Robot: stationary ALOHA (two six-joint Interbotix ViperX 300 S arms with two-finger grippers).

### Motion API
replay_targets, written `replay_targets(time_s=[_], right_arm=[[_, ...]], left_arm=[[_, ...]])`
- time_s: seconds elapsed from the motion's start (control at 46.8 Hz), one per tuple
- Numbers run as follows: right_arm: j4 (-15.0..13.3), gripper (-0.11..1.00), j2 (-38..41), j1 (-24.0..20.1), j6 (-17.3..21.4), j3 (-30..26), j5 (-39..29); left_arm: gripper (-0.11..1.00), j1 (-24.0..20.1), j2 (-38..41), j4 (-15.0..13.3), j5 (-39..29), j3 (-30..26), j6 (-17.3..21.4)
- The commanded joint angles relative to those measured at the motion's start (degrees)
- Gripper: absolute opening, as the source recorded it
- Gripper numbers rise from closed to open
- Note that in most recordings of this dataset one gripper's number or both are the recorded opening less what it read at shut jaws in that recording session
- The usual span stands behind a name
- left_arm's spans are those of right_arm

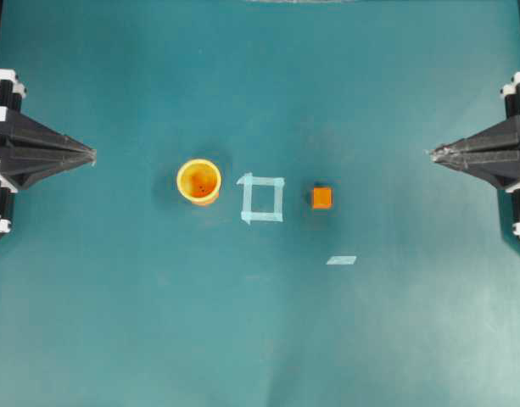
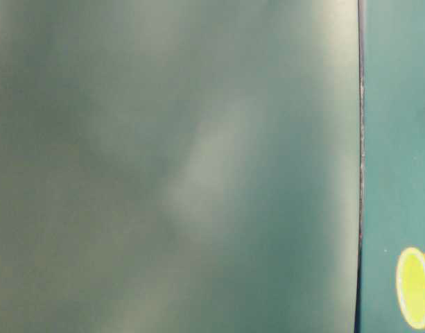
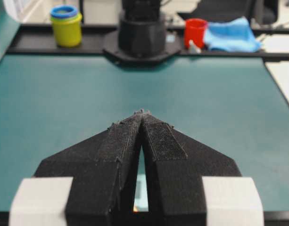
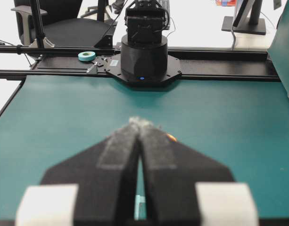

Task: Move the cup forward with left arm.
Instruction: 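Open the left gripper wide while holding it beside the orange cup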

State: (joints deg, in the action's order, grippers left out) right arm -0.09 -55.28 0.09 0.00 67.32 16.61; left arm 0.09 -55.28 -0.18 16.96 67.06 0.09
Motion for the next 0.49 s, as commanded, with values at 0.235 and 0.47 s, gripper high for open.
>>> replay_targets(time_s=[0.235,0.47], right_arm=[[-0.09,0.0,2.81,0.44,-0.7,-5.01,-4.92],[-0.09,0.0,4.57,0.53,-0.7,-5.27,-5.1]], left_arm=[[0.0,0.09,0.26,0.09,-9.14,-0.79,0.18],[0.0,0.09,1.41,0.09,-8.88,-0.62,0.18]])
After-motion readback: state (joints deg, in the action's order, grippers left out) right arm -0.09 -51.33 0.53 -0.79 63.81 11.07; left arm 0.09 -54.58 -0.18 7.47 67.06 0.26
